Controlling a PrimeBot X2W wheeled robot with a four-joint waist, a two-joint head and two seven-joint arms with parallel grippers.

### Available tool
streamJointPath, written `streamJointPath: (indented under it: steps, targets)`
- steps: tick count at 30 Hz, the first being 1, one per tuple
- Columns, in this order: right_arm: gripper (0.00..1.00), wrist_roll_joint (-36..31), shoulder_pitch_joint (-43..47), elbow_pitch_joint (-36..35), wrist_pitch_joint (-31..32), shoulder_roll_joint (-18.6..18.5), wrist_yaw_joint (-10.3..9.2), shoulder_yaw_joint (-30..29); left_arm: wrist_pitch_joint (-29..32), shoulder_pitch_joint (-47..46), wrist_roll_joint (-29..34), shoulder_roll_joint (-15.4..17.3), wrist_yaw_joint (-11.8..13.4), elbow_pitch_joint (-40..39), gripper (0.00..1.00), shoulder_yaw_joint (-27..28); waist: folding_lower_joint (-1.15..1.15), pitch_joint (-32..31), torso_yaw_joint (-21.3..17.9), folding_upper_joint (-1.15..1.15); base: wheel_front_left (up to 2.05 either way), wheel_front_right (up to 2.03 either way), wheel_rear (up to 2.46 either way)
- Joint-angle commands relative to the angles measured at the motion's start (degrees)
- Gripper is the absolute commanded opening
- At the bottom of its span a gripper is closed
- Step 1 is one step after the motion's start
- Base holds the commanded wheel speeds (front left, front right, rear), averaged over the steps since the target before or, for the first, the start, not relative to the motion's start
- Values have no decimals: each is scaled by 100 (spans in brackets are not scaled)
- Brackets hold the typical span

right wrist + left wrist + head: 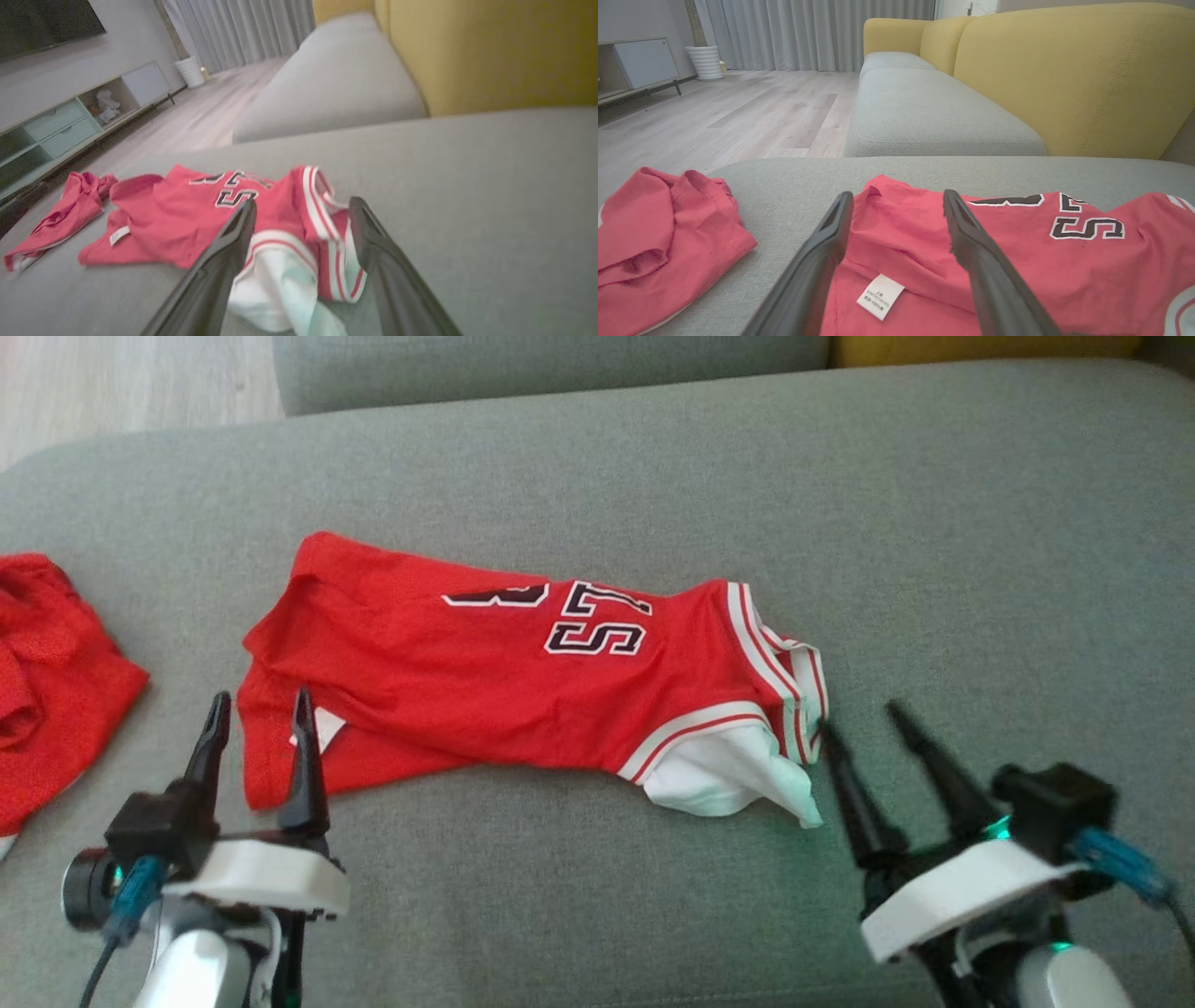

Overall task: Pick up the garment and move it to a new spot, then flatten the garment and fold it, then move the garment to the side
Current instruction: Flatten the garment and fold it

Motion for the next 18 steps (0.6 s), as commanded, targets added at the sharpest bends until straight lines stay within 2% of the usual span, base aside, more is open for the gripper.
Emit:
streamJointPath:
  steps: [1,8,18]
  targets:
    - [100,-166,-193,-337,-240,-33,43,57,-70,-93,-41,139,67,-227,100,297,0,-69,7,0,0,0,0]
    - [100,-1108,-319,-407,-1219,-61,43,110,19,174,-48,238,167,-463,100,340,0,-322,69,0,0,0,0]
    - [100,-1177,-41,-153,-1438,-23,43,49,320,541,-45,324,292,-810,100,270,0,-484,89,0,0,0,0]
